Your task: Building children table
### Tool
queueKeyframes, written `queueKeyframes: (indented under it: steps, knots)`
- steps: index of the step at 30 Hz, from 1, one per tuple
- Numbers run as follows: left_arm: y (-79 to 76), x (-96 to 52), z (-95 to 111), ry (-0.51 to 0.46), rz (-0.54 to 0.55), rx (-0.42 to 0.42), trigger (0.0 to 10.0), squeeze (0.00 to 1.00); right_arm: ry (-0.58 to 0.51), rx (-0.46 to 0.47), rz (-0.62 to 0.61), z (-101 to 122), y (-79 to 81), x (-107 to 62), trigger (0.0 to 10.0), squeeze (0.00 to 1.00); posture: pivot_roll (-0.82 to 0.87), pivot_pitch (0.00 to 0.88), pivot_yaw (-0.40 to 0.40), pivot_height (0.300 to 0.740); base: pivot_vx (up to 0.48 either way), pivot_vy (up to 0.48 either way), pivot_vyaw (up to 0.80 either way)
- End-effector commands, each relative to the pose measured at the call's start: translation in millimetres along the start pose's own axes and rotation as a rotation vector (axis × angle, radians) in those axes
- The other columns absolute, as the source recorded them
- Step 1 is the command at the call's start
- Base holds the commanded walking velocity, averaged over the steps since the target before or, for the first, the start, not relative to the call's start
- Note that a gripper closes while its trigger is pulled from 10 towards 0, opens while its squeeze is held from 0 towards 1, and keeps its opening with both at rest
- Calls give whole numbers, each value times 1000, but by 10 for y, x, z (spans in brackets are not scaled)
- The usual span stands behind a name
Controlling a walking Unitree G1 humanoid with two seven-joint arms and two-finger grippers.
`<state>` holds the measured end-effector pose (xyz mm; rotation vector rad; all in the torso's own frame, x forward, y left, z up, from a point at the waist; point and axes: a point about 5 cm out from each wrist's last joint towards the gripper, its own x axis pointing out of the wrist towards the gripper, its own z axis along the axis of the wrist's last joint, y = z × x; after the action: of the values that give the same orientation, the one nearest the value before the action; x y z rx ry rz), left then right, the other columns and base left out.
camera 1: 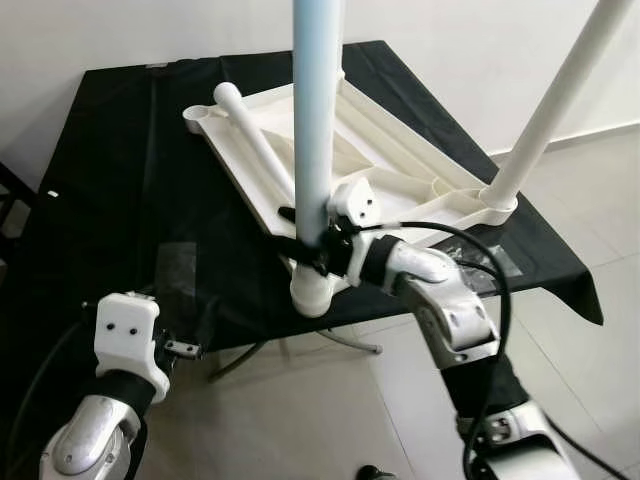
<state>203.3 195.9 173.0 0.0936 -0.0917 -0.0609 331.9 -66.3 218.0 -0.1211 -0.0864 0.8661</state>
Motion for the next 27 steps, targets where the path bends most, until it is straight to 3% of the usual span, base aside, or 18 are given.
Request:
queueKeyframes:
  steps: [1, 17, 27]
  knots:
    - [41, -3, -63, 30, 4, -4, 10000, 0, 178, 111, -130, -381, -80, -91, 10000, 0, -32, 218, -1, 740, 0, 0, 0]
    - [104, 37, -30, 16, 12, 5, 10000, 0, 152, 99, -225, -185, -114, -36, 10000, 0, -35, 212, 4, 740, 0, 0, 0]
    - [199, 133, 149, -36, -14, 15, 10000, 0, 137, 65, -232, -122, -142, 56, 10000, 0, -6, 206, 16, 740, 0, 0, 0]
